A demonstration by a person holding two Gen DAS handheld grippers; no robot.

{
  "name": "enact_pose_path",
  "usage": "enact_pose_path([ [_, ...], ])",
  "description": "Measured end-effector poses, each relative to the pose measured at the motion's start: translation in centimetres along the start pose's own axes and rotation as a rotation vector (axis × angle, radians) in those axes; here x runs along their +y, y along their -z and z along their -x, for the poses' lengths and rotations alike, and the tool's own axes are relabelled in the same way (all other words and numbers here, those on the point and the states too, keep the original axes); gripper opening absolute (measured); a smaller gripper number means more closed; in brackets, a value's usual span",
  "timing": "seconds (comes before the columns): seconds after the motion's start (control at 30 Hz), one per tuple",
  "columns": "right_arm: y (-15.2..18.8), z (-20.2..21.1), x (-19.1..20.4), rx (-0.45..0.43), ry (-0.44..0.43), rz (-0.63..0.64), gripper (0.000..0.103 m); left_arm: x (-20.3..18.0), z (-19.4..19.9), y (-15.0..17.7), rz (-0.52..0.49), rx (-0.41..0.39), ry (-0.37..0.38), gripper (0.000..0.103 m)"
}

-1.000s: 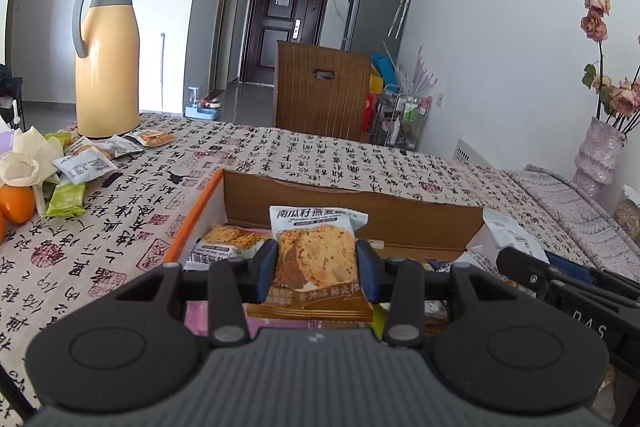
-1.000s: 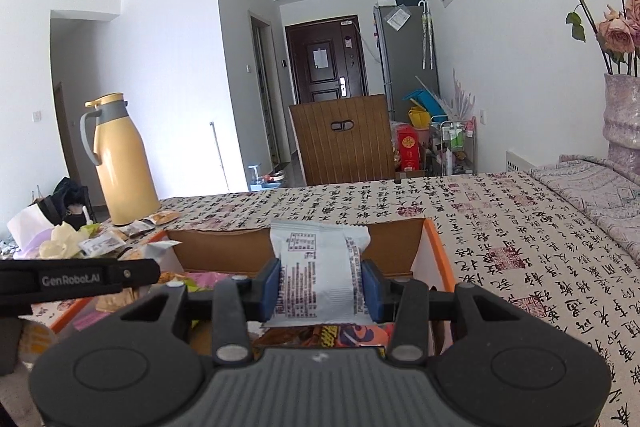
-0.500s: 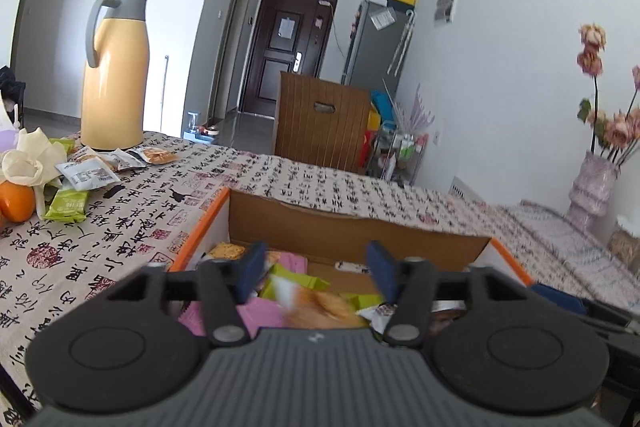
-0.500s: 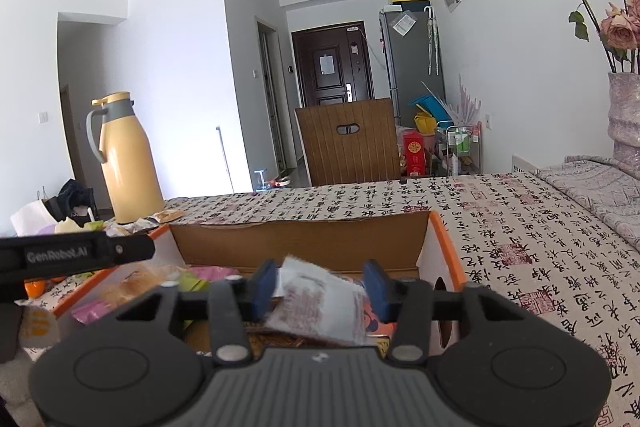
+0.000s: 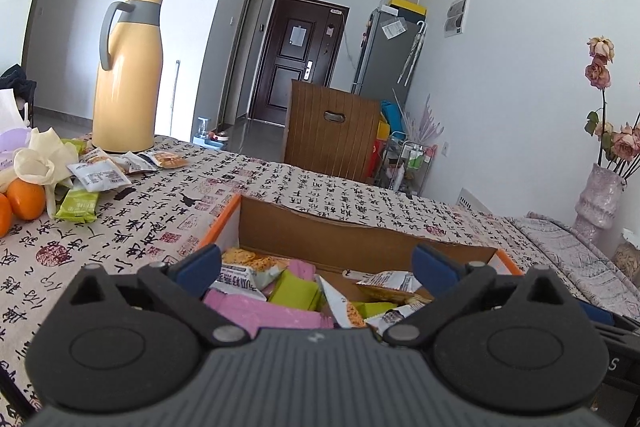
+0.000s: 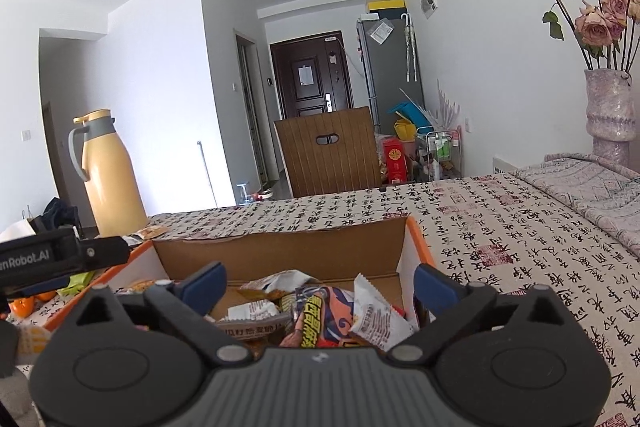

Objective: Organize snacks
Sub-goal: 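Withdraw both open tools from the box toward the loose packets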

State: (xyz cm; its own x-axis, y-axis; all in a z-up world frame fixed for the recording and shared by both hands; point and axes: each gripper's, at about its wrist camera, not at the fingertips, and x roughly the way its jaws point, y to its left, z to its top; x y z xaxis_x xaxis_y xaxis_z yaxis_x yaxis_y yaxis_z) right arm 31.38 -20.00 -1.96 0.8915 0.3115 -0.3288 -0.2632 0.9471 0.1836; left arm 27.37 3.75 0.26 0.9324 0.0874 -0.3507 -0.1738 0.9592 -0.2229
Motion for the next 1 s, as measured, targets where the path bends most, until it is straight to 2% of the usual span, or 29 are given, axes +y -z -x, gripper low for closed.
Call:
enact_pose_path([
  [0.23,-0.7,1.9,0.8,-0.005,0.004,0.029,0.103,0.0,2.1,-1.1,0.019,-0.005,0.01,0.103],
  [0.47,0.0,5.1,1.7,0.023,-0.008,0.045,0.103,1.0,4.9,-1.3,0.023,0.017,0.013,0.103],
  [0.63,1.7,7.4,2.6,0.075,-0.017,0.049,0.103,2.2,7.2,0.0,0.002,0.055,0.011,0.103],
  [0.8,3.9,8.6,3.1,0.15,-0.026,0.037,0.103,4.1,8.5,2.5,-0.007,0.128,-0.005,0.103],
  [1.0,5.5,8.4,4.9,0.238,-0.055,0.072,0.103,5.9,9.5,5.0,-0.013,0.198,-0.021,0.103],
])
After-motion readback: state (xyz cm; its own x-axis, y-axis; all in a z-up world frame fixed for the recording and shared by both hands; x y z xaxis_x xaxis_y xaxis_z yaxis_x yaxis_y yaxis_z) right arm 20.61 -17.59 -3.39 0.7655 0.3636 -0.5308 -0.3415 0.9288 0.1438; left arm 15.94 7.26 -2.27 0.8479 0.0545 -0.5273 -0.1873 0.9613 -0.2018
